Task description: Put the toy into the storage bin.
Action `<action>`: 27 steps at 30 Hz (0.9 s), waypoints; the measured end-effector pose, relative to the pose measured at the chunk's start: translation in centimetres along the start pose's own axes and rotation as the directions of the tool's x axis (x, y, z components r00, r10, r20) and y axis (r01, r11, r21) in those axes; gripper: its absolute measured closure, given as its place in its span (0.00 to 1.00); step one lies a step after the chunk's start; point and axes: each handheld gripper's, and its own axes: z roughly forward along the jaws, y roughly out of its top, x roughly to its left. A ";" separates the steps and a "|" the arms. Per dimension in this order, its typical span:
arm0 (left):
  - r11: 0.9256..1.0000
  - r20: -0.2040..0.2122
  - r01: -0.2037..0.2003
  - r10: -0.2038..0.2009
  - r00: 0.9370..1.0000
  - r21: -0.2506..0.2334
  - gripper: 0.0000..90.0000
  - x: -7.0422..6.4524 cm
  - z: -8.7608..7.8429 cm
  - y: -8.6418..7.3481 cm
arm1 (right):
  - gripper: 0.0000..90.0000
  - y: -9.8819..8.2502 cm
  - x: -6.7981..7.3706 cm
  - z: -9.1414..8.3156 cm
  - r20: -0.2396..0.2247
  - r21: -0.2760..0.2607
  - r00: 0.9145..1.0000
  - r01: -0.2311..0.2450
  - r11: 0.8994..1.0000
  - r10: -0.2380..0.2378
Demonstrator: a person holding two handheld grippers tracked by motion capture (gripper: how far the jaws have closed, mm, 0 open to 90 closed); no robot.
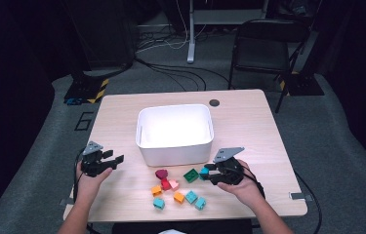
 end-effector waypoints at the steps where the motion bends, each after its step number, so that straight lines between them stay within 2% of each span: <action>1: 1.000 0.000 0.000 0.000 1.000 0.000 0.46 0.0 0.0 0.0 | 0.65 0.0 0.0 0.0 0.000 0.000 1.000 0.000 1.000 0.000; 3: 1.000 -0.005 0.004 -0.004 1.000 -0.007 0.46 0.0 -0.1 0.0 | 0.65 0.2 -0.2 -0.2 0.000 0.006 1.000 0.006 1.000 -0.006; 11: 1.000 -0.016 0.002 -0.002 1.000 -0.007 0.46 0.1 -0.2 -0.2 | 0.65 1.2 0.0 -1.0 -0.006 0.023 1.000 -0.017 1.000 0.017; 15: 1.000 -0.017 0.006 -0.006 1.000 -0.010 0.46 0.2 -0.3 -0.2 | 0.65 1.9 0.1 -1.3 -0.006 0.028 1.000 -0.005 1.000 0.006; 27: 1.000 -0.011 0.012 -0.012 1.000 0.003 0.46 0.4 -0.1 -0.2 | 0.65 5.4 0.4 -3.0 0.003 0.012 1.000 0.006 1.000 -0.006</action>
